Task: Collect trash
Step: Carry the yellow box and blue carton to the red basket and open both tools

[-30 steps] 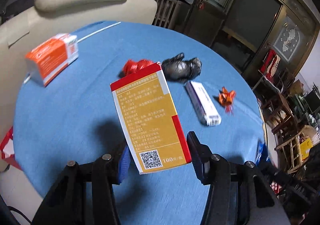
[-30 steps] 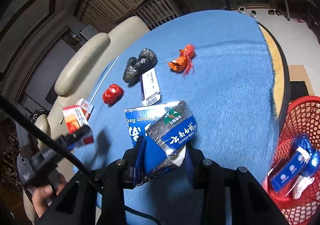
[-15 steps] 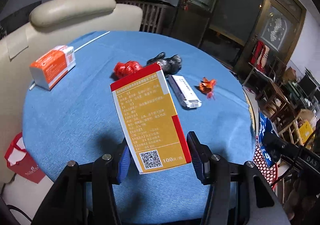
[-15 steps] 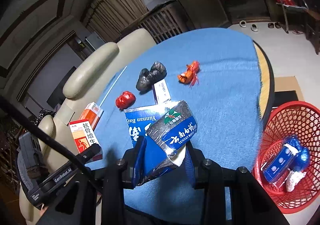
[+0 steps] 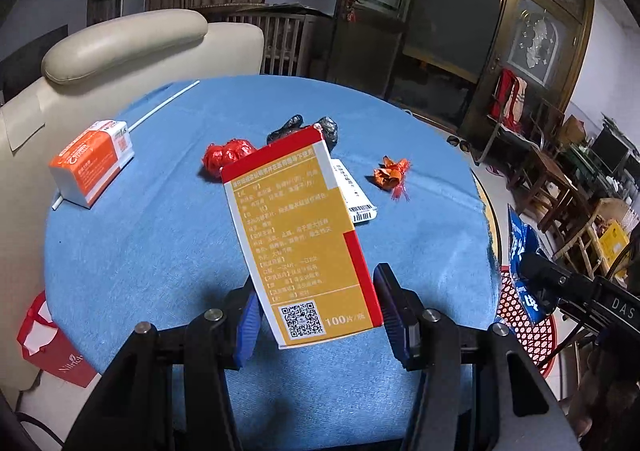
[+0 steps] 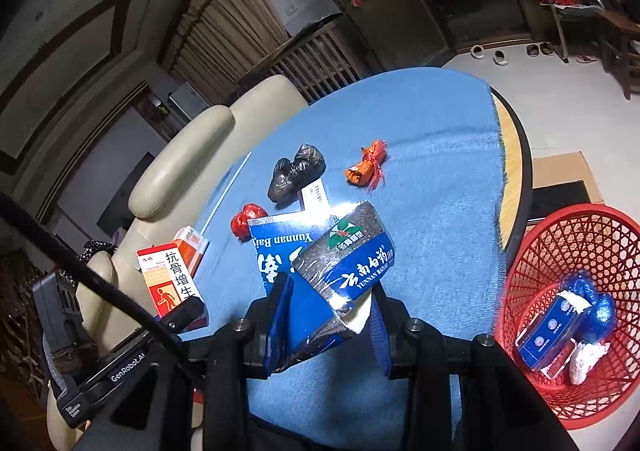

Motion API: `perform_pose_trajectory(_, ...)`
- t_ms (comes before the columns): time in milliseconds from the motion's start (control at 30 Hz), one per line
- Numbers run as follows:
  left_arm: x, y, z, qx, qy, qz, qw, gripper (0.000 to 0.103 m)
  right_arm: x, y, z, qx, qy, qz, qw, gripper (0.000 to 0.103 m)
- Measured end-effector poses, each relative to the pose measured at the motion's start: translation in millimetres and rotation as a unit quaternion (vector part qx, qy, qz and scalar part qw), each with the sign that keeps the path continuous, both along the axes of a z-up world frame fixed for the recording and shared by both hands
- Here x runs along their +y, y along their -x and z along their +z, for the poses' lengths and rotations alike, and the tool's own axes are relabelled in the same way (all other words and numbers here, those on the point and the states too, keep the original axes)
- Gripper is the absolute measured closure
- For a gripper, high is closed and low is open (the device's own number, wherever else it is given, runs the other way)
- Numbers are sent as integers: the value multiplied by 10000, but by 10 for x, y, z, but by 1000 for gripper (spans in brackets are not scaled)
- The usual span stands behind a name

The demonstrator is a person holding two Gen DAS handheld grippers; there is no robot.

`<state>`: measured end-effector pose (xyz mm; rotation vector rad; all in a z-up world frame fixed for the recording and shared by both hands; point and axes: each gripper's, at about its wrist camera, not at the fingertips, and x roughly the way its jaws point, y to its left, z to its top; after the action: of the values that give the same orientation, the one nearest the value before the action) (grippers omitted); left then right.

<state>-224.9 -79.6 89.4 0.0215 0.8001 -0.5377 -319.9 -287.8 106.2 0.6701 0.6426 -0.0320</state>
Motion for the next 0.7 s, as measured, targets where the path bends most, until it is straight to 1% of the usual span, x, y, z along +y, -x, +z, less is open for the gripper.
perform_pose_trajectory(267,-112,6,-42,-42,-118,-101,9999,48,-51,42,-17,-19,-53,-47,10000,64)
perform_pose_trajectory(533,-150,-19,-135,-68,-239,-24,9997,48,-17,4,-48,-28,-66,7,10000,64)
perform_pose_trajectory(700,-214,-74,-268,92,-358,-55,9993,48,-43,-43,-163,85,-119,-2,9999,64)
